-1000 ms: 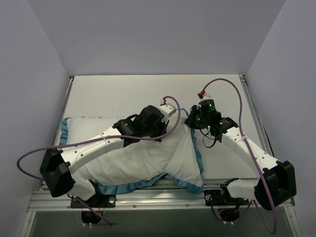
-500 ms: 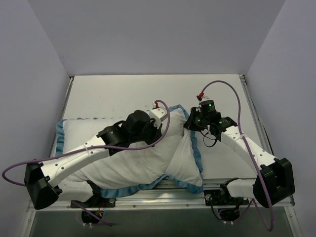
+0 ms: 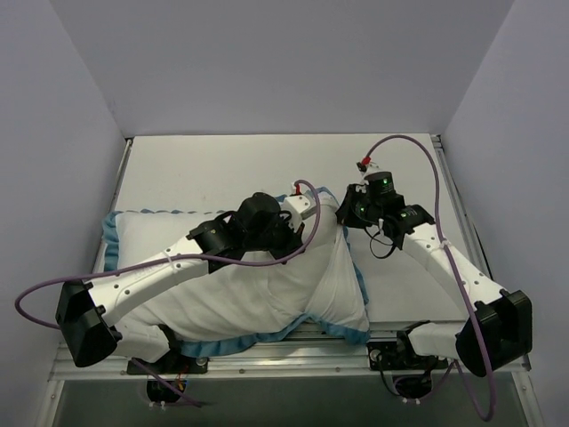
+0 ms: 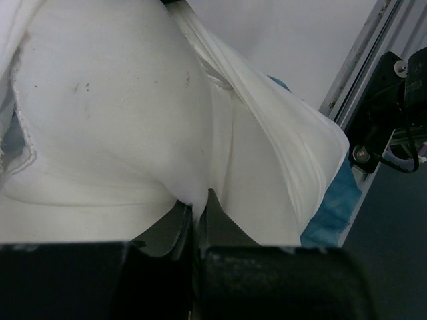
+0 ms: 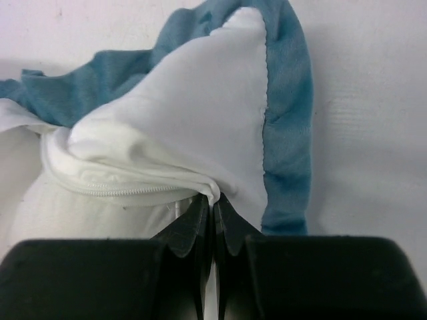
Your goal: Remove the pillowcase from the pillow
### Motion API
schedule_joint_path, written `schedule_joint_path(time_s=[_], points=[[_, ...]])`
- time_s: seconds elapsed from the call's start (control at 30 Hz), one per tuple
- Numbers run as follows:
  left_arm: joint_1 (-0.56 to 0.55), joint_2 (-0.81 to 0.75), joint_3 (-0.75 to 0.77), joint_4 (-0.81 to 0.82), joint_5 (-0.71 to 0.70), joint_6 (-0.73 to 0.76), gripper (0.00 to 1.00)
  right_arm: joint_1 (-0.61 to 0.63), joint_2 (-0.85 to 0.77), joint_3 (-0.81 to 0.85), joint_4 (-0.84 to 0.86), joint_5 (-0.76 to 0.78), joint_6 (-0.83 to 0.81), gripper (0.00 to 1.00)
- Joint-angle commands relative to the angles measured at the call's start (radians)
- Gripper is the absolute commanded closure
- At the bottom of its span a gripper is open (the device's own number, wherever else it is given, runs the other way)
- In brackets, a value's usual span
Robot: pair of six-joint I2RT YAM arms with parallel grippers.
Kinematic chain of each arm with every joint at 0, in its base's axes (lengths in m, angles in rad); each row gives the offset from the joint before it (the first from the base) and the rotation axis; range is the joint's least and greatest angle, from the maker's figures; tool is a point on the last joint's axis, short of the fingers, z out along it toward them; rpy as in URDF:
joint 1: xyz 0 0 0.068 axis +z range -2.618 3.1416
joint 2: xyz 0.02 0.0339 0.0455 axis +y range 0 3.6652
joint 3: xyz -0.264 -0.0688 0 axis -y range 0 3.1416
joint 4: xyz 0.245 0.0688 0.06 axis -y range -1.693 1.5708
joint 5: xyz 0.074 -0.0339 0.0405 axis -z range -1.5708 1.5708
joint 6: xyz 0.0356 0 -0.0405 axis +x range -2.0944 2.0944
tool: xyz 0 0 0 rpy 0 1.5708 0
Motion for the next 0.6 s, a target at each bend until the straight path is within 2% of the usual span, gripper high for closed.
schedule_joint_path(time_s=[0.0, 0.23, 0.43, 0.57], points=[[-0.090, -0.006, -0.006, -0.056, 0.259, -0.037, 0.98, -0.043, -0.021, 0.120, 0.165, 0.184, -0.043, 1.00], [-0.172, -0.019, -0.017, -0.091, 0.273, -0.008, 0.98, -0.048, 0.131, 0.154, 0.163, 0.193, -0.042, 1.00], [-0.185, -0.092, -0.044, -0.093, 0.290, 0.012, 0.98, -0.059, 0.221, 0.030, 0.240, 0.201, -0.034, 1.00], [-0.168, -0.166, -0.051, -0.091, 0.147, 0.001, 0.98, -0.060, 0.197, -0.030, 0.228, 0.166, -0.039, 1.00]])
